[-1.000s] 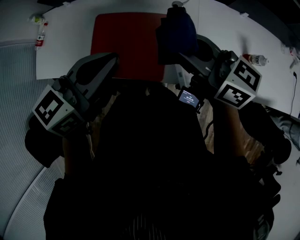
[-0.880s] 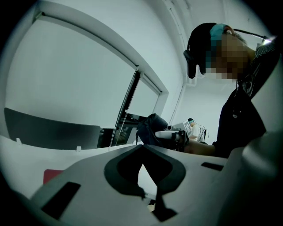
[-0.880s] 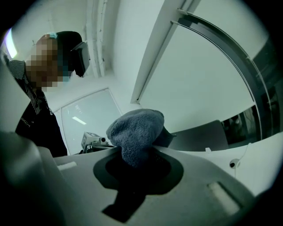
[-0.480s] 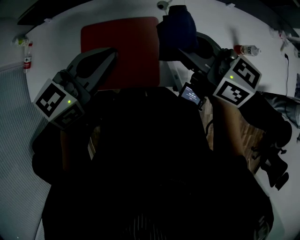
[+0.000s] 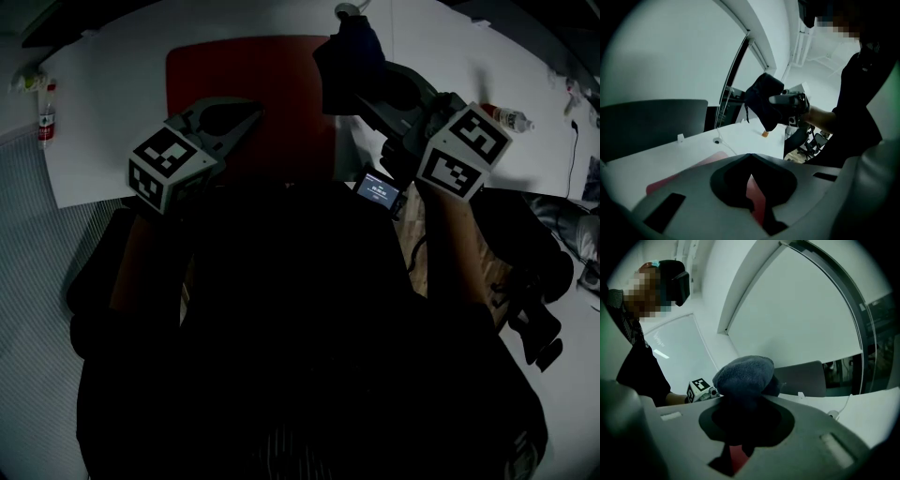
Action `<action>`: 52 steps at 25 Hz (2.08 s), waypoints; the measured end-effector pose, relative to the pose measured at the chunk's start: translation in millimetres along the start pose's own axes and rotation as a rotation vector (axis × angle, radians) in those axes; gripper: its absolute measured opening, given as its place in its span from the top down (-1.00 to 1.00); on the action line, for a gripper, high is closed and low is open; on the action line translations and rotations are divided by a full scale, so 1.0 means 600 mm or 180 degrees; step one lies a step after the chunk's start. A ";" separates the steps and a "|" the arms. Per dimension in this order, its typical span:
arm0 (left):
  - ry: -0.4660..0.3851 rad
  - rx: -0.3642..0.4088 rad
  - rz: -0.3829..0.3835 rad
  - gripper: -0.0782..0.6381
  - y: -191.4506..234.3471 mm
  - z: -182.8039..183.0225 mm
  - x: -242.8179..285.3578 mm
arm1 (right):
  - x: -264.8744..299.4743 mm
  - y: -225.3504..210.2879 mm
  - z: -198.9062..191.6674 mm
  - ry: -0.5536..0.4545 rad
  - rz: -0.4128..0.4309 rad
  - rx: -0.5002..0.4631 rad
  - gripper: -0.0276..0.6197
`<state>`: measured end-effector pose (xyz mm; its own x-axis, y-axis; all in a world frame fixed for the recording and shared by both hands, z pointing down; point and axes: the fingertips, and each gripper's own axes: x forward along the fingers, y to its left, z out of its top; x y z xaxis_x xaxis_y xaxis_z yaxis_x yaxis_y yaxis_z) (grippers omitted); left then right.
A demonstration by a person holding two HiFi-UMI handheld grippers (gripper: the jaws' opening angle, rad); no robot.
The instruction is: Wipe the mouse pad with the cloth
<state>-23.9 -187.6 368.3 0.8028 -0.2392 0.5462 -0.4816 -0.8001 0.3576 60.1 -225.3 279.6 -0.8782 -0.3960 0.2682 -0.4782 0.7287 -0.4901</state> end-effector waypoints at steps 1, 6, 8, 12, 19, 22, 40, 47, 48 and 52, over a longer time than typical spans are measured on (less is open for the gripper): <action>0.0095 -0.0016 -0.0010 0.76 0.009 -0.017 0.011 | 0.009 -0.009 -0.005 0.0042 -0.0014 0.0004 0.70; 0.0442 -0.0160 -0.0034 0.76 0.058 -0.093 0.053 | 0.054 -0.052 -0.036 0.0314 -0.0122 -0.0134 0.70; 0.0525 -0.0222 -0.0032 0.76 0.076 -0.115 0.065 | 0.070 -0.065 -0.051 0.0389 -0.0154 -0.0142 0.70; 0.0655 -0.0376 0.0048 0.76 0.116 -0.150 0.087 | 0.094 -0.086 -0.080 0.0512 -0.0176 -0.0026 0.70; 0.0971 -0.0450 0.0132 0.76 0.165 -0.214 0.127 | 0.131 -0.124 -0.161 0.0890 -0.0256 -0.0022 0.70; 0.1058 -0.0509 0.0167 0.76 0.181 -0.240 0.137 | 0.153 -0.140 -0.208 0.1154 -0.0264 -0.0083 0.70; 0.1309 -0.0625 0.0251 0.76 0.232 -0.292 0.160 | 0.194 -0.220 -0.469 0.2389 -0.0358 -0.0049 0.70; 0.1527 -0.0478 0.0470 0.76 0.254 -0.329 0.182 | 0.192 -0.212 -0.519 0.2623 -0.0296 -0.0068 0.70; 0.1552 -0.0429 0.0521 0.76 0.258 -0.331 0.182 | 0.193 -0.212 -0.520 0.2623 -0.0297 -0.0056 0.70; 0.1636 -0.0391 0.0561 0.76 0.268 -0.341 0.192 | 0.195 -0.215 -0.516 0.2589 -0.0255 0.0079 0.70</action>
<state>-80.7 -231.6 643.8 0.4464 -0.0400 0.8939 -0.6552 -0.6950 0.2961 19.2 -192.5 631.2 -0.5702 0.0901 0.8165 -0.5477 0.6992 -0.4596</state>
